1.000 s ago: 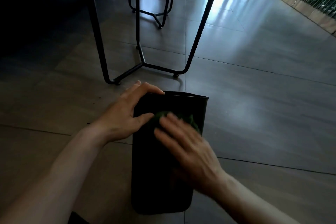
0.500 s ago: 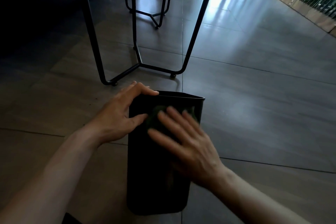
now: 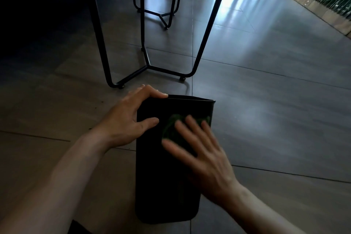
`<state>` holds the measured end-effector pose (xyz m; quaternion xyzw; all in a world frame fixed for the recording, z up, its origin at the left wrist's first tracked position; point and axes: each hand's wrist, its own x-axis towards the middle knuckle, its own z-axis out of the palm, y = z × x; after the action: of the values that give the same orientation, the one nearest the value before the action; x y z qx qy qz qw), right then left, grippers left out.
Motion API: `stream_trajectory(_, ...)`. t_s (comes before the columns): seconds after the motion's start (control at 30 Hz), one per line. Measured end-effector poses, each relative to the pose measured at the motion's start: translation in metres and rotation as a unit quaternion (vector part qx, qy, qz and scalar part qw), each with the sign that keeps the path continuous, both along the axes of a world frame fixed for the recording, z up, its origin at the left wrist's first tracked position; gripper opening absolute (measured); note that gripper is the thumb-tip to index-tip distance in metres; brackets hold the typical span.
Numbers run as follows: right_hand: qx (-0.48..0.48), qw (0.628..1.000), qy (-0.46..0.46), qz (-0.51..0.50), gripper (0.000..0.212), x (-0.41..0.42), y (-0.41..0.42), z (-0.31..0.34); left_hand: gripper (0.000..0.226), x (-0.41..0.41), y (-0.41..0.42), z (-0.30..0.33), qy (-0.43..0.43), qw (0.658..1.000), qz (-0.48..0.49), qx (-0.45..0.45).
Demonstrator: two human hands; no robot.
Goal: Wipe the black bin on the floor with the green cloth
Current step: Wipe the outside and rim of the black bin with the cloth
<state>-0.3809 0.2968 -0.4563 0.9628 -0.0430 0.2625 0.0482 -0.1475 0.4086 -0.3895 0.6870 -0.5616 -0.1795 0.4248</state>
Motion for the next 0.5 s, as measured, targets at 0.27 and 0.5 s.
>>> stream_trajectory(0.27, 0.044, 0.999, 0.000, 0.030, 0.039, -0.001, 0.032, -0.029, 0.052, 0.001, -0.001, 0.000, 0.006, 1.000, 0.002, -0.001)
stream_trajectory(0.5, 0.136, 0.972, 0.174, 0.082, 0.033, -0.043, 0.057, -0.010, 0.054, 0.001, -0.001, -0.004, -0.005, 1.000, 0.006, 0.012)
